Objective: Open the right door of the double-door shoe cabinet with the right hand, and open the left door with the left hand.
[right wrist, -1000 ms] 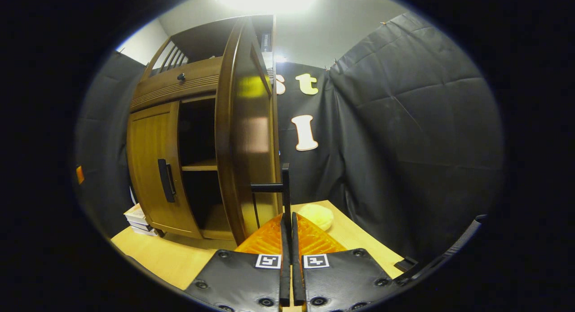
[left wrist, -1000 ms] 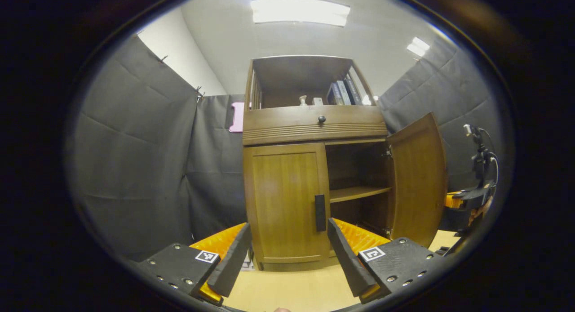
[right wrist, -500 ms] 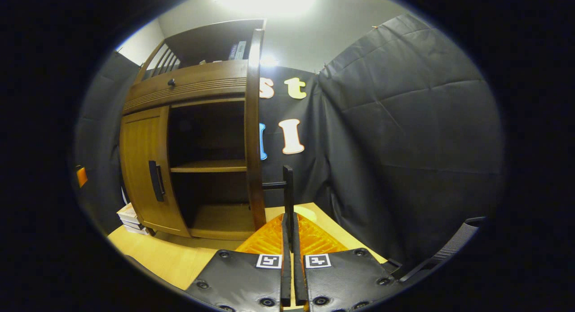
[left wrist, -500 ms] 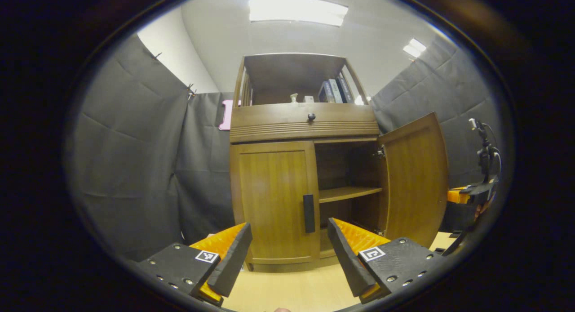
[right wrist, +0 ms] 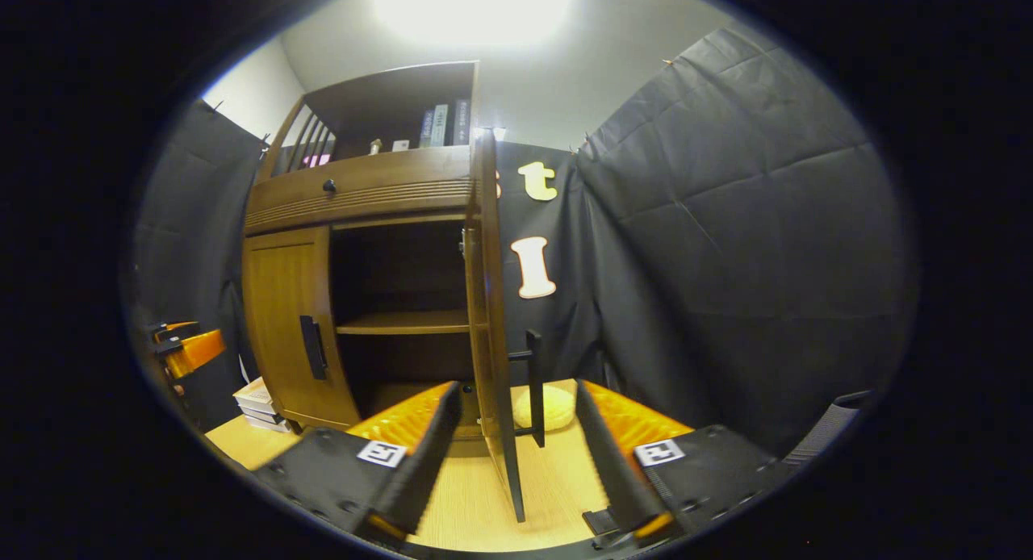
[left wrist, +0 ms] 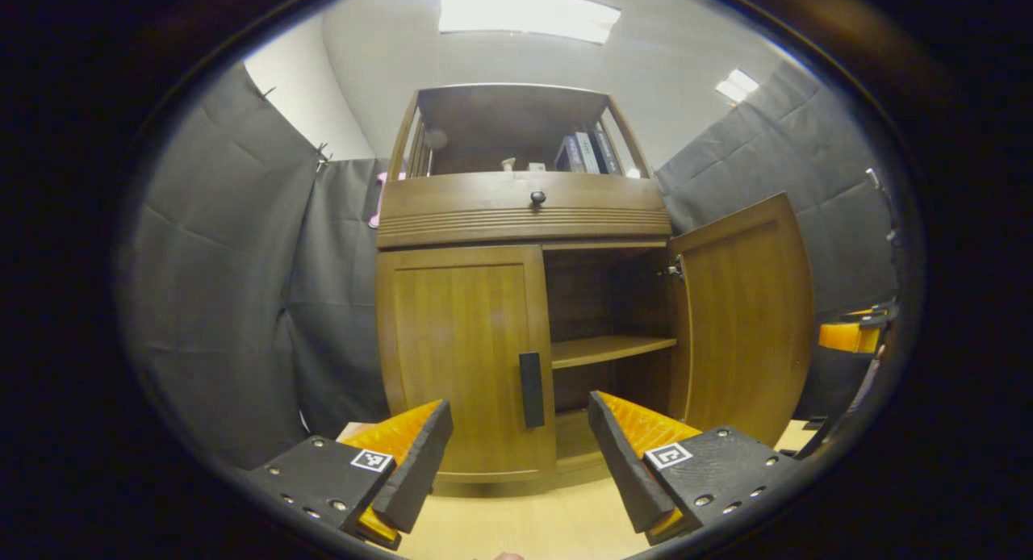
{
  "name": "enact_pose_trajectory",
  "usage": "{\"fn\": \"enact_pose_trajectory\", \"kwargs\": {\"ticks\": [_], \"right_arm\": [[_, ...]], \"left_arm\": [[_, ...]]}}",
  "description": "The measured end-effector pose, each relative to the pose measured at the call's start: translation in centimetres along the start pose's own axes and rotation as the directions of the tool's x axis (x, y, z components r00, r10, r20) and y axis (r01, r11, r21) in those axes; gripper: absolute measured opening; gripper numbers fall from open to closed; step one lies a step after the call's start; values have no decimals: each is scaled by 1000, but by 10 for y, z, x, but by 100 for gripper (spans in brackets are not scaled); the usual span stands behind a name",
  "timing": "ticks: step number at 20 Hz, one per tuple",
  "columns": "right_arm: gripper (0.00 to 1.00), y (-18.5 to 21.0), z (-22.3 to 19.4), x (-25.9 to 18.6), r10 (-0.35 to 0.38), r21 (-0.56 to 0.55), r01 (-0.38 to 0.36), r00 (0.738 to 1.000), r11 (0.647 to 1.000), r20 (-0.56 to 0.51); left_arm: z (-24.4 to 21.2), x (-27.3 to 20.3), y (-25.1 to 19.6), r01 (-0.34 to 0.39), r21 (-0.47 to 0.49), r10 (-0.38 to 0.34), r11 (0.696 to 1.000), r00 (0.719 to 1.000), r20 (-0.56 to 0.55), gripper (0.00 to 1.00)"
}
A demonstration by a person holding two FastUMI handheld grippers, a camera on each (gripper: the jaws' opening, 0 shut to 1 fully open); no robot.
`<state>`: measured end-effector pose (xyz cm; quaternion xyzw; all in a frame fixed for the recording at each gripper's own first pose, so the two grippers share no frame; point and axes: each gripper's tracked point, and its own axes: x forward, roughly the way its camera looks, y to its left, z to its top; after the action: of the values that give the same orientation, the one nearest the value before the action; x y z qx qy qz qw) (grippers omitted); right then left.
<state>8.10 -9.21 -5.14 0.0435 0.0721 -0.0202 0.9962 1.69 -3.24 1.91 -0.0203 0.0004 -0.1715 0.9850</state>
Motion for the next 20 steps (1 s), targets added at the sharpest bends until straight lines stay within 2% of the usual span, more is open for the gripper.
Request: {"fn": "enact_pose_trajectory", "kwargs": {"ticks": [1,2,3,4,5,6,7,10,11,15,16,17,18,20], "right_arm": [[98,2,5,-2,-2,-13,2,1000,1000,16],[93,7,9,-10,3,-20,-2,1000,1000,29],[97,10,11,-11,10,-23,-9,999,1000,36],[92,14,13,-12,19,-23,-18,999,1000,40],[97,16,14,-12,27,-23,-26,999,999,40],[92,17,12,-11,34,-23,-33,999,999,37],[97,19,10,-10,38,-22,-38,999,999,33],[97,20,2,-6,49,-15,-49,999,999,17],[92,20,0,-4,49,-13,-49,999,999,10],[92,21,-7,0,49,0,-49,999,999,-3],[97,21,-9,2,50,1,-50,999,999,-9],[92,23,-10,3,54,1,-54,998,999,-15],[97,23,-12,5,57,-2,-57,998,998,-19],[94,24,-13,9,59,-12,-60,998,998,-24]], "left_arm": [[-2,8,-1,0,-3,0,1000,1000,2,100],[-3,17,-2,0,-5,0,1000,1000,3,100],[-4,28,-2,-2,-3,2,1000,1000,6,100],[-4,36,-3,-4,1,4,1000,1000,9,100],[-3,39,-4,-6,6,6,1000,1000,10,100],[-4,45,-4,-6,9,6,1000,1000,12,99],[-5,53,-4,-8,11,7,1000,1000,13,100],[-12,69,-3,-16,5,16,1000,1000,14,100],[-16,77,-3,-20,1,20,1000,1000,12,100],[-33,103,3,-33,-5,33,999,999,-11,100],[-39,109,4,-35,-6,35,999,999,-19,100],[-45,116,6,-38,-7,38,999,999,-27,100],[-51,123,7,-39,-7,39,999,998,-40,100],[-60,130,9,-42,-14,41,999,998,-57,100]]}}
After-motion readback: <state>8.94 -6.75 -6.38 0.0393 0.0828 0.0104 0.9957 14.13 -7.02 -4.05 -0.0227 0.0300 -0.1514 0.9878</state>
